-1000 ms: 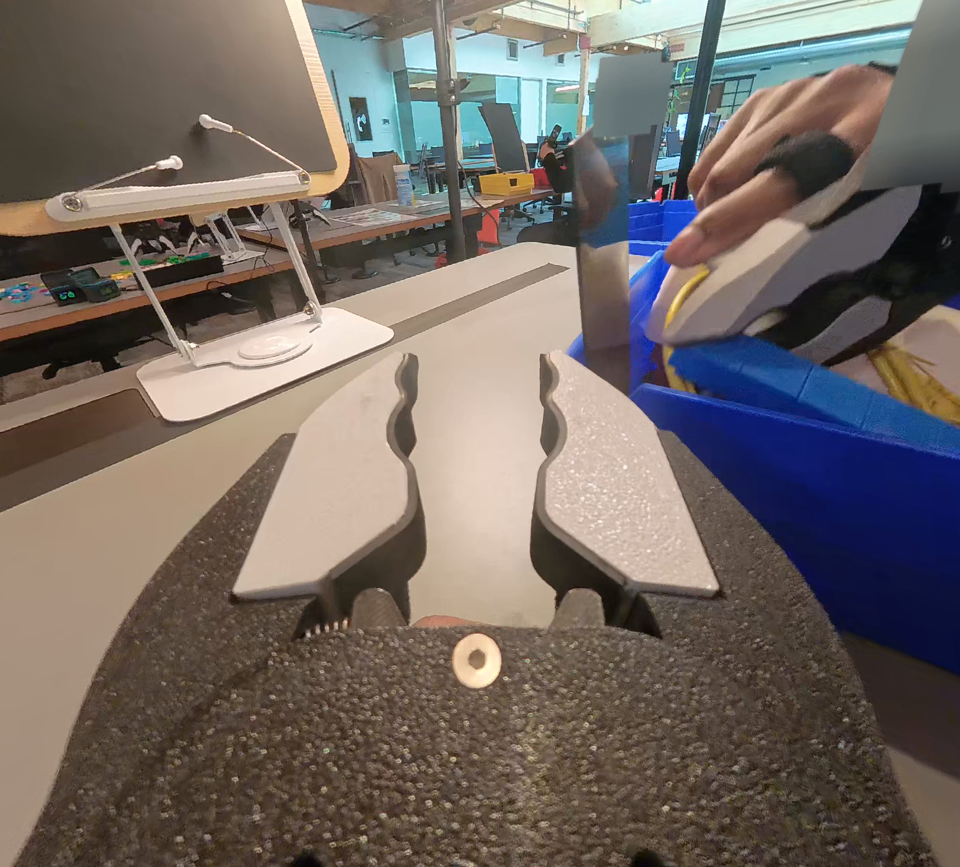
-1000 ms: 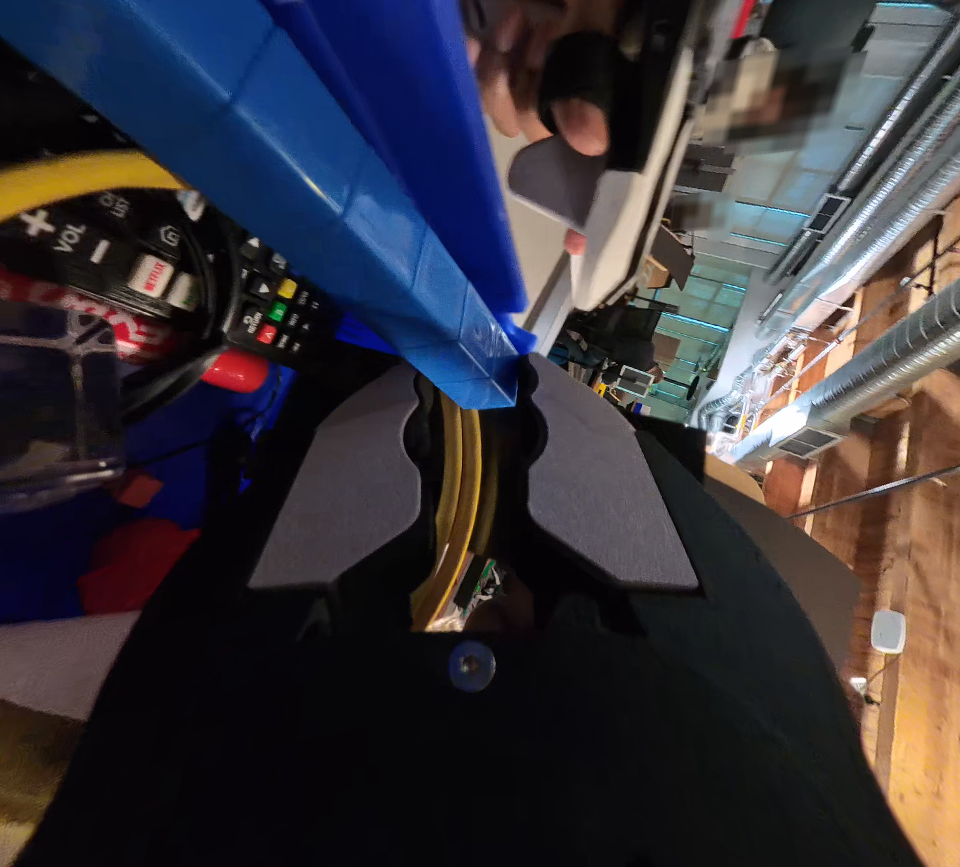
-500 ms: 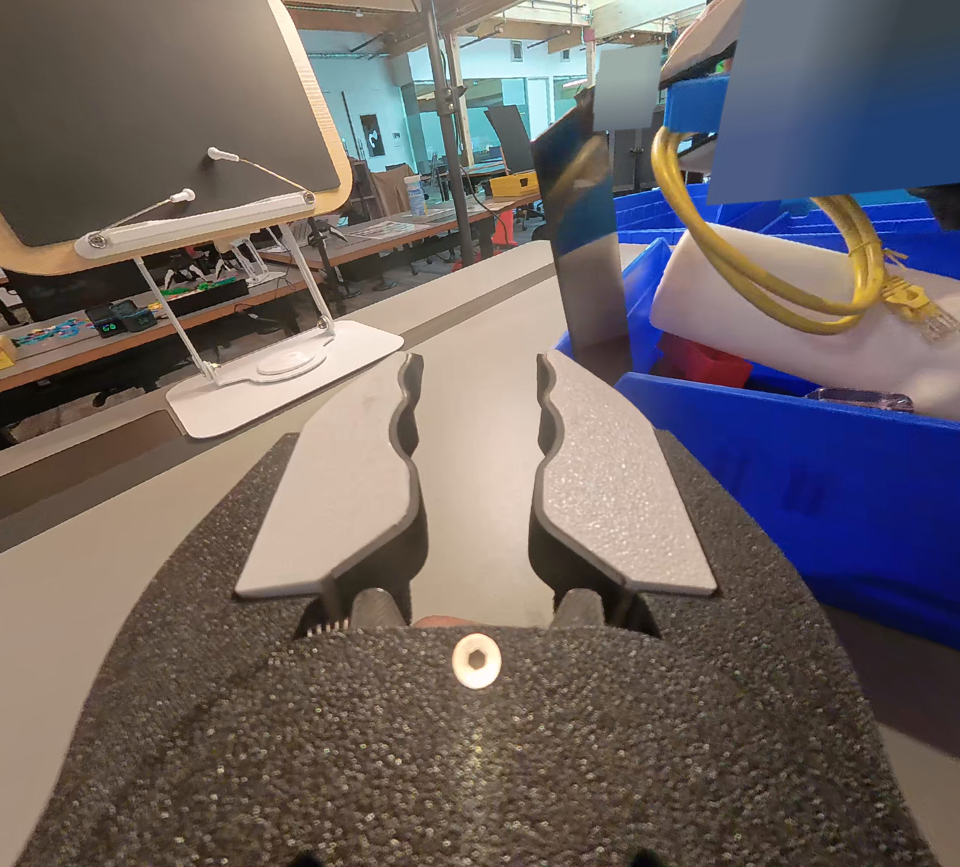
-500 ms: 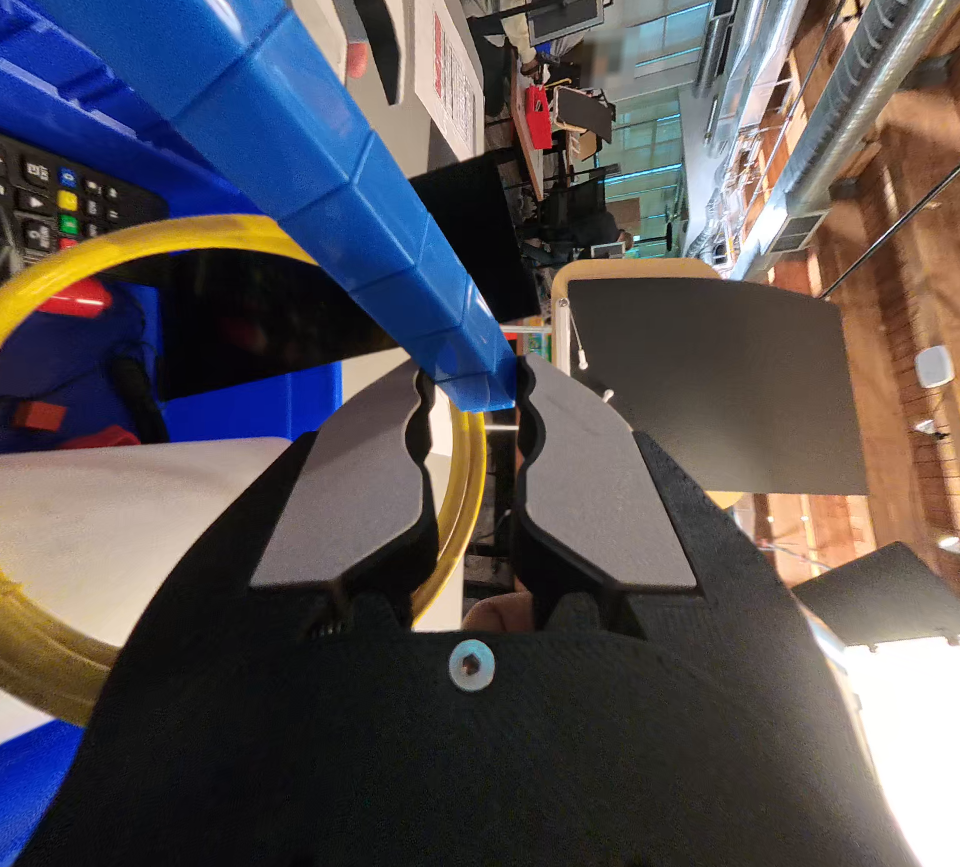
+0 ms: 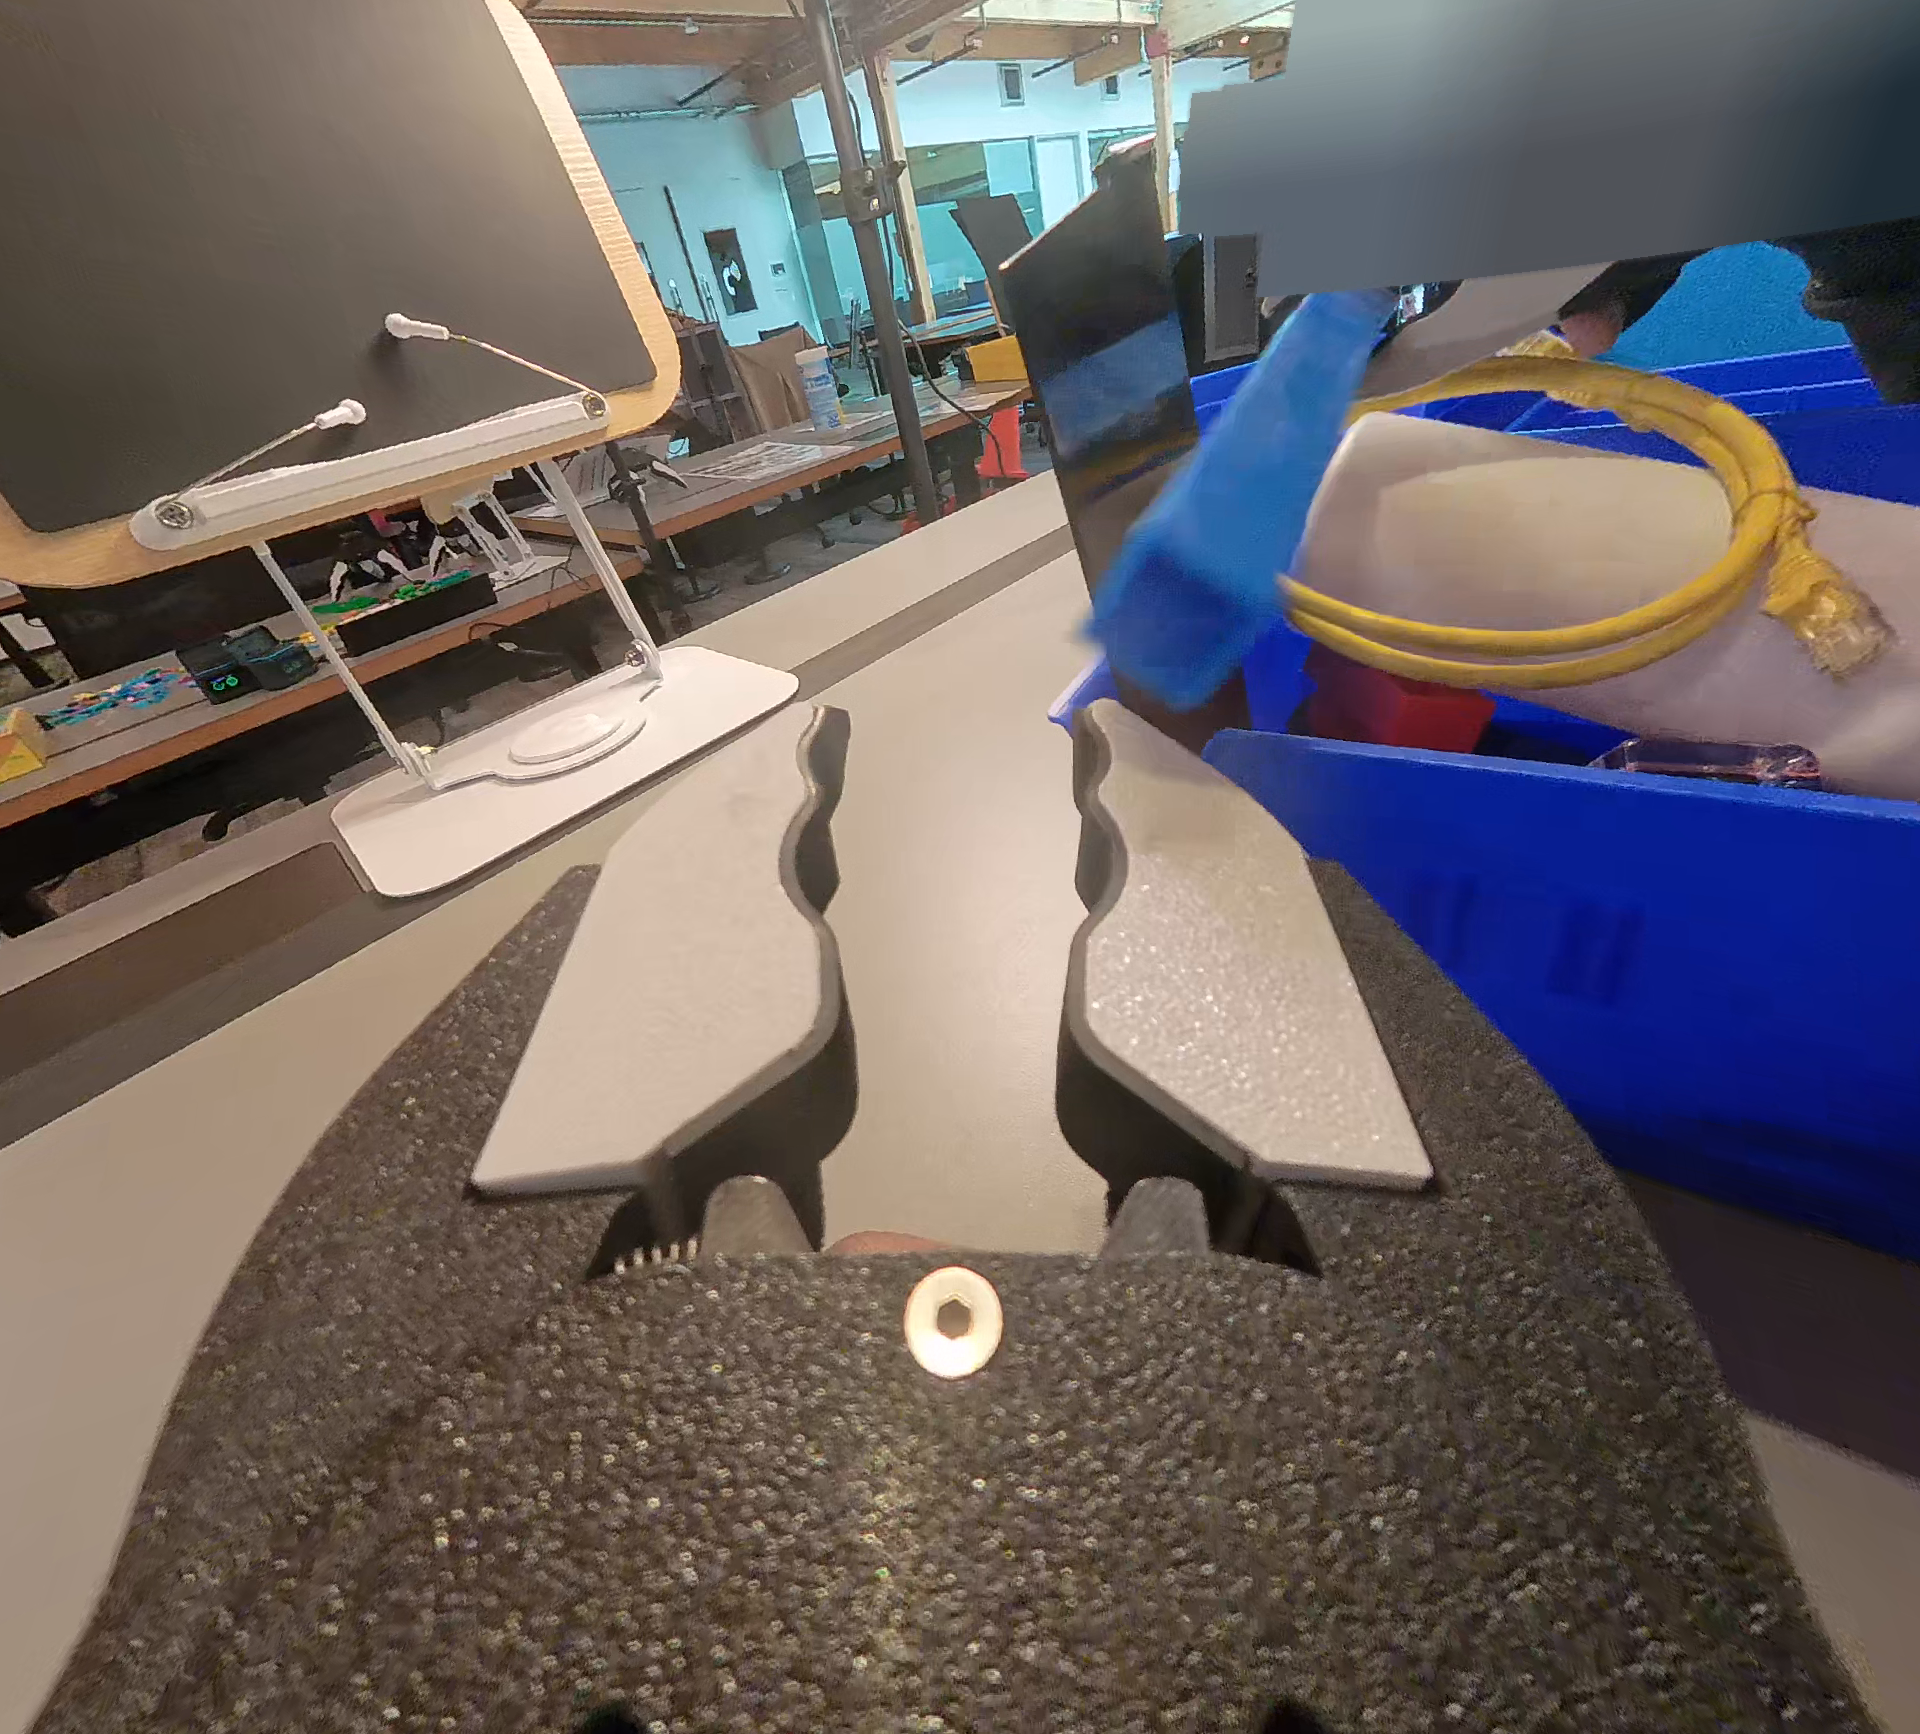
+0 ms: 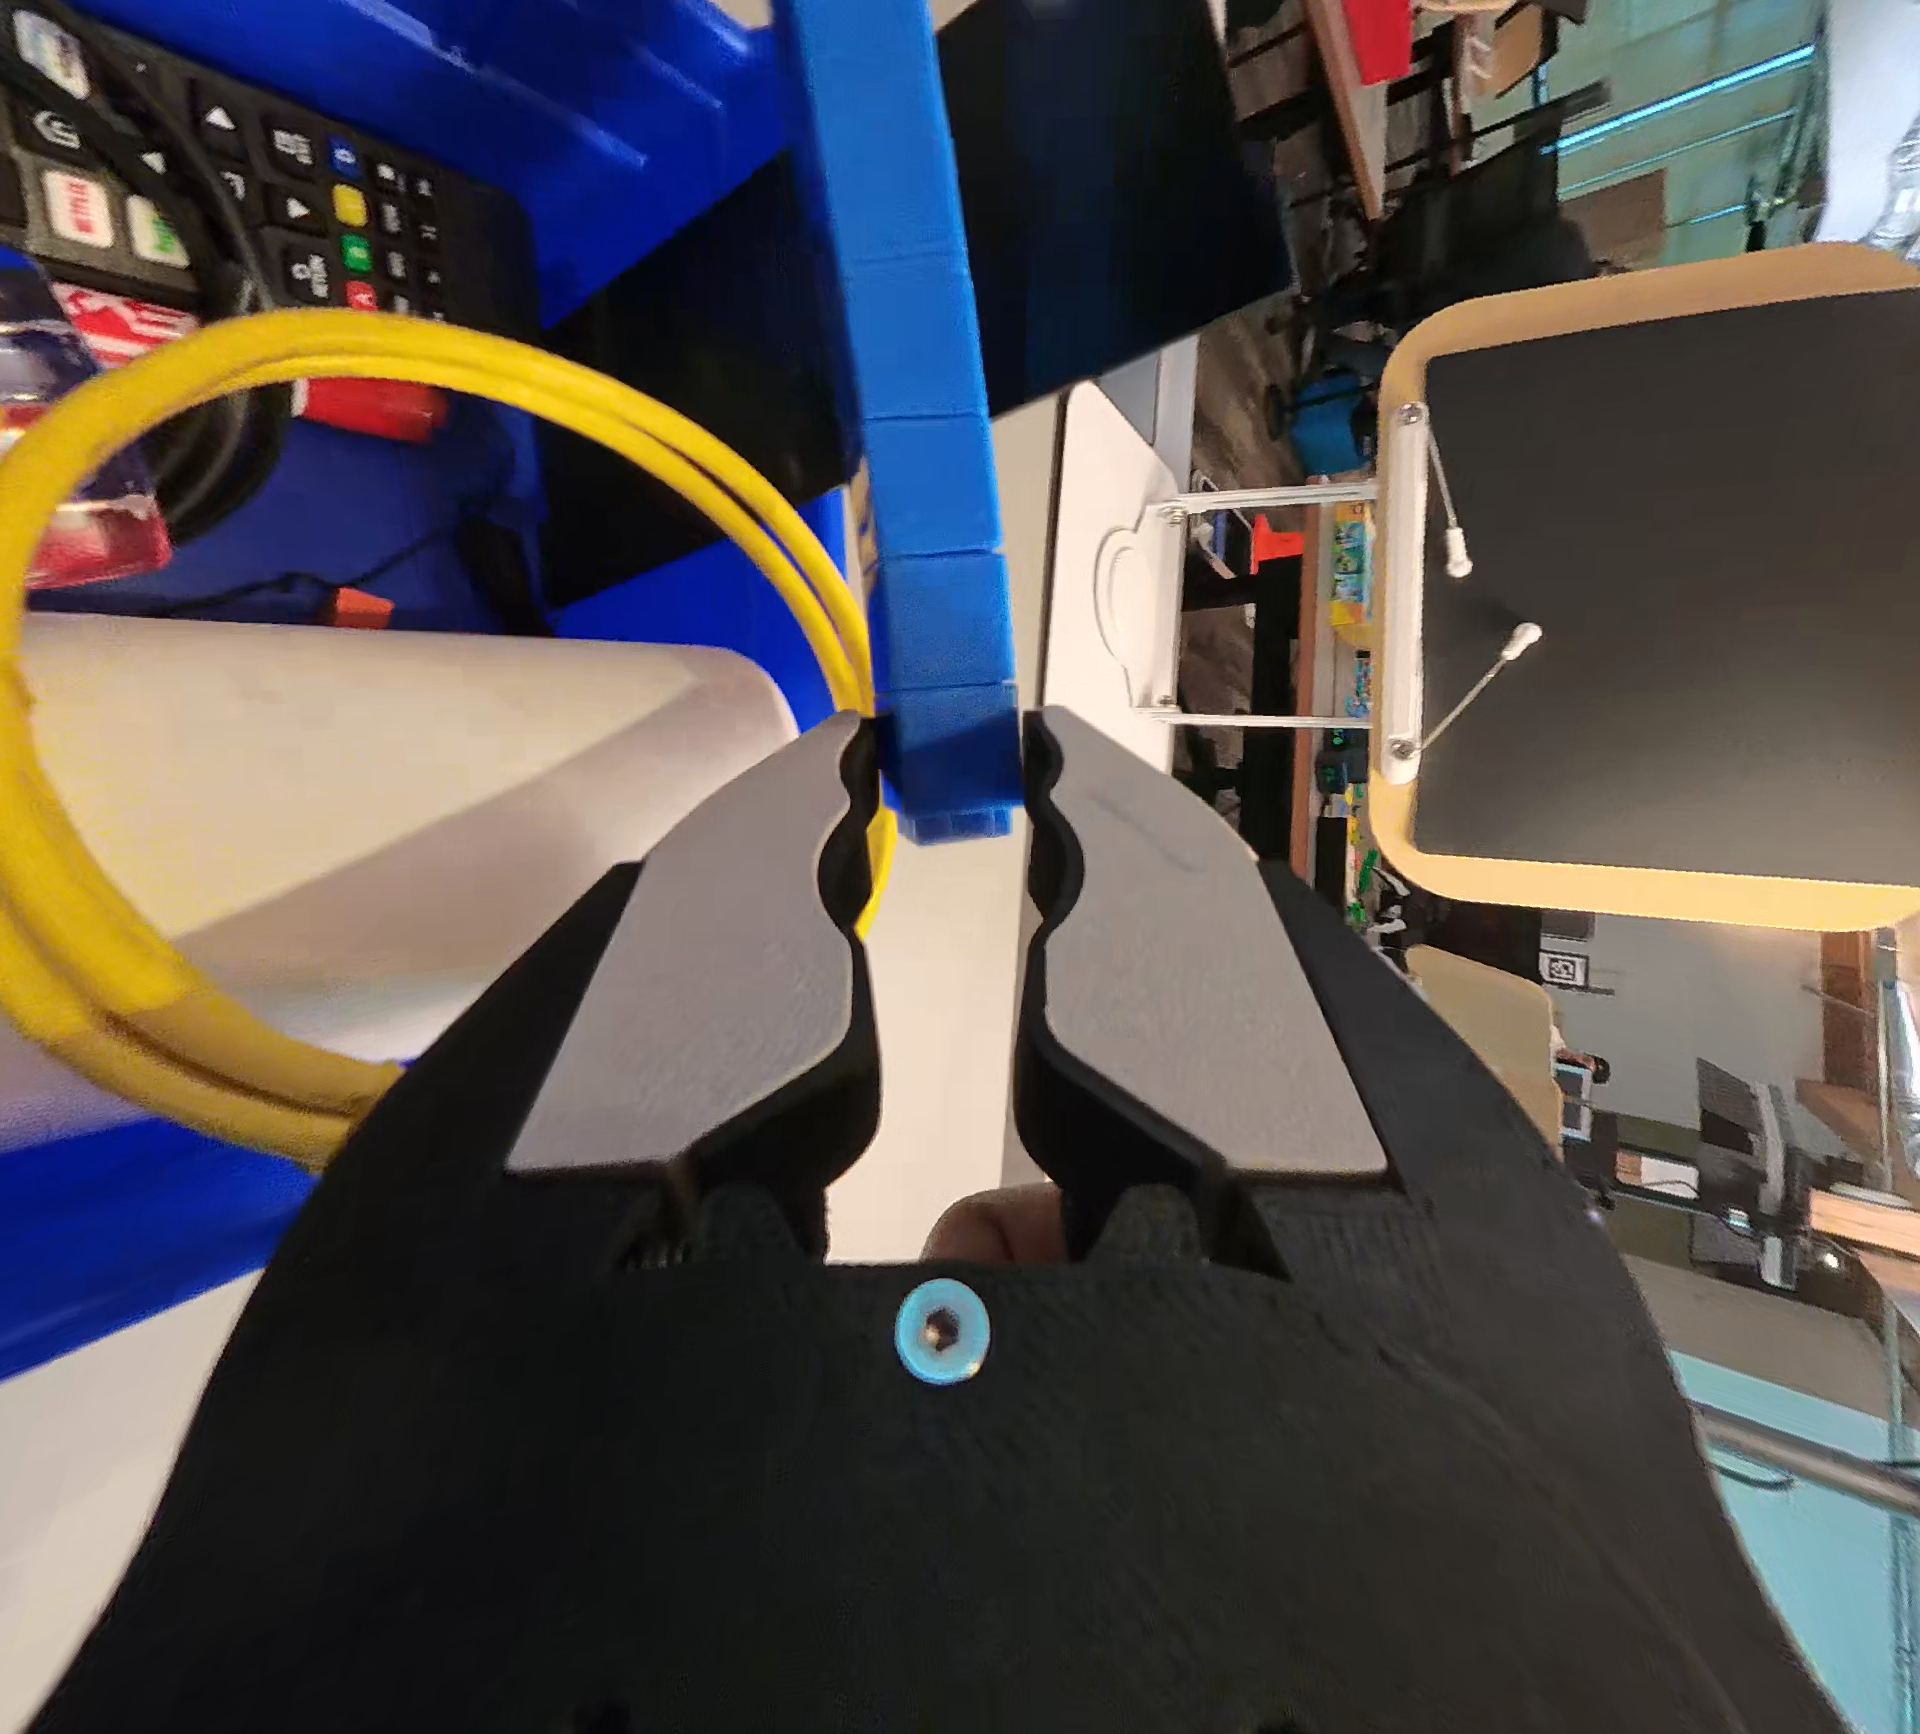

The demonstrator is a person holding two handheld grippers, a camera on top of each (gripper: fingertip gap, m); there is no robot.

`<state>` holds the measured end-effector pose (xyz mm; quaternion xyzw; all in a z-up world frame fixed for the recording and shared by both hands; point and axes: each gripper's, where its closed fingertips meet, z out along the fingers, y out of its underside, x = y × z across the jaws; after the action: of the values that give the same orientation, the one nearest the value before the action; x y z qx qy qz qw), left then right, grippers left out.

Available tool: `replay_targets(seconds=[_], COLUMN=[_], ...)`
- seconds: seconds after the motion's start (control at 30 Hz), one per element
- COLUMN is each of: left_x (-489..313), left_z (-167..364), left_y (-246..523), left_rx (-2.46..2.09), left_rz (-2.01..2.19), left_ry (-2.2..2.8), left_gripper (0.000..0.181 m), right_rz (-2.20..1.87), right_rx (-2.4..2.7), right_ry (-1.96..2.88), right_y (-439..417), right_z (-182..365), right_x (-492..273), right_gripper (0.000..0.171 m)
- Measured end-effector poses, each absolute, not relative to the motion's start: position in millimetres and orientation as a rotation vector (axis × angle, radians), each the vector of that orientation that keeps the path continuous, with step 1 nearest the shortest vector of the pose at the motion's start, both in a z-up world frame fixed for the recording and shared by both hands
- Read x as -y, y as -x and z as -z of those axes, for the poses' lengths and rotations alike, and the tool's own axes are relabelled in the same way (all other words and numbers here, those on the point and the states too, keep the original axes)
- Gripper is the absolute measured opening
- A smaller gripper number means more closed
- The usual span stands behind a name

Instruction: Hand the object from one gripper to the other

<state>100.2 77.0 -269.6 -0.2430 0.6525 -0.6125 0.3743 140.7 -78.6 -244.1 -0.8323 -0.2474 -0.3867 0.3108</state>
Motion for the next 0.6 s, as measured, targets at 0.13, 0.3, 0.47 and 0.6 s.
replay_targets(seconds=[0.13, 0.3, 0.47, 0.6], left_x=[-76, -74, -73, -75], left_z=[270, 271, 272, 271], left_y=[-100, -99, -98, -99], left_rx=[-1.672, -1.686, -1.690, -1.684], left_rz=[1.563, 1.552, 1.544, 1.554], left_ry=[0.618, 0.601, 0.594, 0.604], left_gripper=[0.044, 0.044, 0.044, 0.044], right_rz=[0.950, 0.870, 0.840, 0.834], right_rx=[0.675, 0.681, 0.663, 0.641], right_ry=[2.222, 2.276, 2.330, 2.353], right_y=[-135, -128, -130, -135], right_z=[247, 247, 250, 255], right_x=[84, 97, 112, 116], right_gripper=[0.026, 0.026, 0.026, 0.026])
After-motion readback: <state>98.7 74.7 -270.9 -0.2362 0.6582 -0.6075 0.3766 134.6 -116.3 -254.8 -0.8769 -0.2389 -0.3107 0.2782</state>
